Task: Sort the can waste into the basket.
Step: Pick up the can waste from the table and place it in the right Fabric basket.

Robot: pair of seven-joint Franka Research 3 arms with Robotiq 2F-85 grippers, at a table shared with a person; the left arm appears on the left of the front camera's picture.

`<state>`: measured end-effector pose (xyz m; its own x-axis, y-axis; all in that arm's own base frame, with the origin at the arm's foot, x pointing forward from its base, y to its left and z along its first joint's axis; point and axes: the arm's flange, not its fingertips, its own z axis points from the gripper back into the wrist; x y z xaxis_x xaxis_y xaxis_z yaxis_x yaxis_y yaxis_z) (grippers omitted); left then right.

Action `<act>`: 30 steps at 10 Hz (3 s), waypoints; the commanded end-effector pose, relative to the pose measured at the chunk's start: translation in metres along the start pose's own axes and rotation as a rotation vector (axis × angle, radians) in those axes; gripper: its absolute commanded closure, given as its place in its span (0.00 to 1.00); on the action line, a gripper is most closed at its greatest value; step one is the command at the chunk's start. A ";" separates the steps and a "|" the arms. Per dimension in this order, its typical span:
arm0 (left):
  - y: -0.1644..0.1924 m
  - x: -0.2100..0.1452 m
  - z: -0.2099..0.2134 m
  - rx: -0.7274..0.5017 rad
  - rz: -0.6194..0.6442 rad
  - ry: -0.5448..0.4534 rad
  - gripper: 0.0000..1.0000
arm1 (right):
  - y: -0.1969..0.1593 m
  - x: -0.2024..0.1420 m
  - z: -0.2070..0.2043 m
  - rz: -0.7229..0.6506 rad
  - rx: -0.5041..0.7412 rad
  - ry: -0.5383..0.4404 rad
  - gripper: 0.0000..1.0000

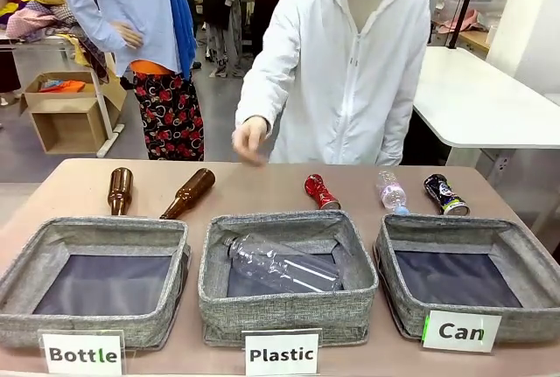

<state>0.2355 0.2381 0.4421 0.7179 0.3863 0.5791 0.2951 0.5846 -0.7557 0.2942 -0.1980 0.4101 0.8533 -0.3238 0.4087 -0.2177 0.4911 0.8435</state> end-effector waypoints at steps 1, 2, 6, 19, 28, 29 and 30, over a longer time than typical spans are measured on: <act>0.001 0.001 0.000 -0.014 -0.023 -0.016 0.00 | 0.067 0.038 -0.034 0.095 -0.148 0.053 0.00; 0.001 0.001 0.000 -0.014 -0.023 -0.016 0.00 | 0.100 0.059 -0.063 0.139 -0.219 0.108 0.00; 0.001 0.001 0.000 -0.014 -0.023 -0.016 0.00 | 0.198 0.099 -0.207 0.311 -0.562 0.257 0.00; 0.001 0.001 0.000 -0.014 -0.023 -0.016 0.00 | 0.215 0.057 -0.442 0.313 -0.916 0.506 0.00; 0.001 0.001 0.000 -0.014 -0.023 -0.016 0.00 | 0.133 0.092 -0.575 0.097 -1.080 0.544 0.00; 0.001 0.001 0.000 -0.014 -0.023 -0.016 0.00 | 0.118 0.090 -0.581 0.061 -1.097 0.553 0.00; 0.001 0.001 0.000 -0.014 -0.023 -0.016 0.00 | 0.108 0.090 -0.583 0.037 -1.114 0.551 0.00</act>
<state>0.2357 0.2394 0.4406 0.7182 0.3843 0.5801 0.2950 0.5869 -0.7540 0.6166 0.2927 0.3313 0.9999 0.0105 0.0107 -0.0104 0.9999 -0.0127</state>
